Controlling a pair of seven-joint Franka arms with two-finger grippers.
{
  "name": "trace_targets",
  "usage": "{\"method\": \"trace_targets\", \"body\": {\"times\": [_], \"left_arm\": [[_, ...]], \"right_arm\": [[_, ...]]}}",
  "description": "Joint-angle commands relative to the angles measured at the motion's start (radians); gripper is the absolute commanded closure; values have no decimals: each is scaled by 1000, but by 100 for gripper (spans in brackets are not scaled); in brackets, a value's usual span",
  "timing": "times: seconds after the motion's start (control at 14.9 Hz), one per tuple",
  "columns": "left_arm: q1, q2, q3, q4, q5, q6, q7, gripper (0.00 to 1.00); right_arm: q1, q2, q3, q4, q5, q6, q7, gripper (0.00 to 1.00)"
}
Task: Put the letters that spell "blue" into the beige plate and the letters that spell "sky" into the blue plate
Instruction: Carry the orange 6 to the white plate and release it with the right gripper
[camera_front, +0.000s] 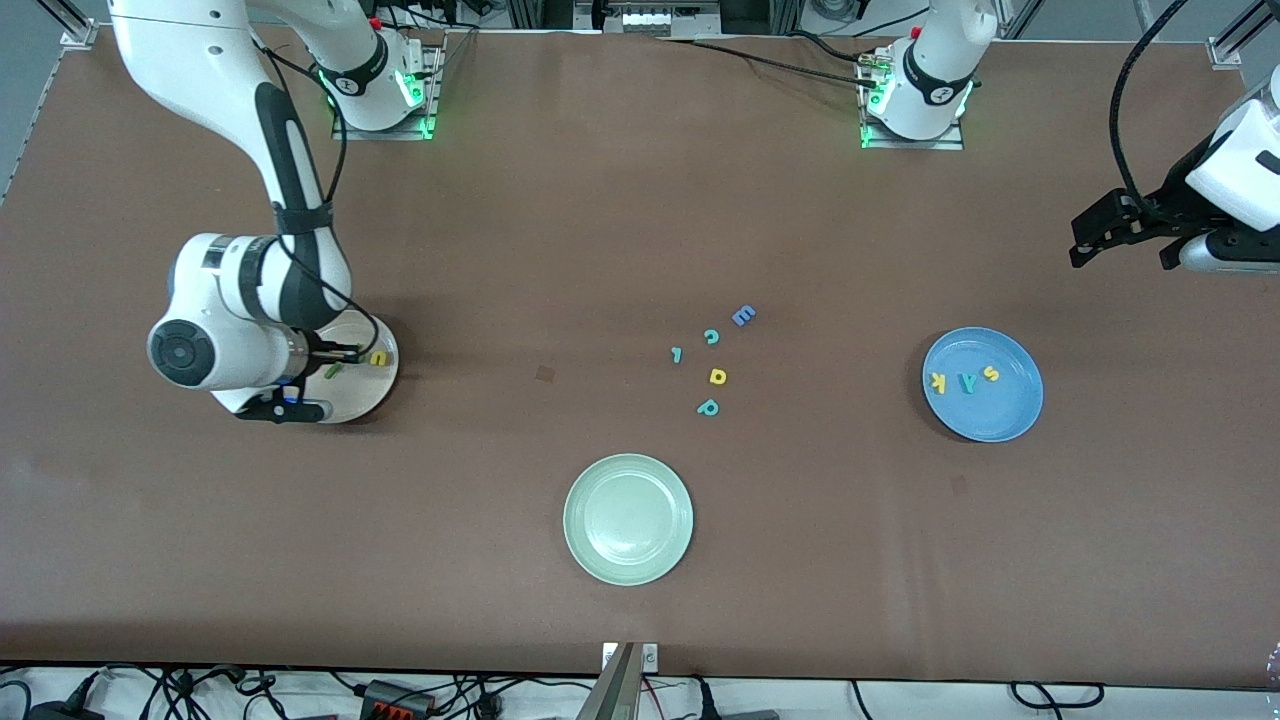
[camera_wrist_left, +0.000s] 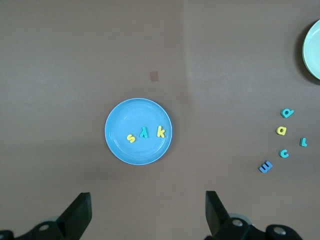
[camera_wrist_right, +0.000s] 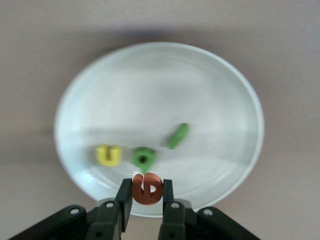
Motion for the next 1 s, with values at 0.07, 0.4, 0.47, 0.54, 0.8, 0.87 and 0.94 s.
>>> {"method": "trace_targets", "body": {"times": [0.07,0.4,0.47,0.54,0.8,0.87,0.94], "left_arm": [[-3,12,3,32,-22,-33,19,0],[-2,12,3,32,-24,-40,17,0],[-2,12,3,32,-24,-40,17,0],[-2,12,3,32,-24,-41,17,0],[-2,12,3,32,-24,-41,17,0],[-2,12,3,32,-24,-41,17,0],[-2,12,3,32,-24,-41,17,0]], "right_arm": [[-56,17,-1,-22,4,46,-140,81],[-65,14,-4,-1,8,45,-140,0],[-65,-3,-4,13,11,32,-140,0],[-62,-12,-4,34,11,12,-140,0],[-65,-29,-27,212,14,-179,-117,0],[-63,-29,-38,255,14,-195,-115,0],[-60,-29,-46,298,19,-199,-108,0]]}}
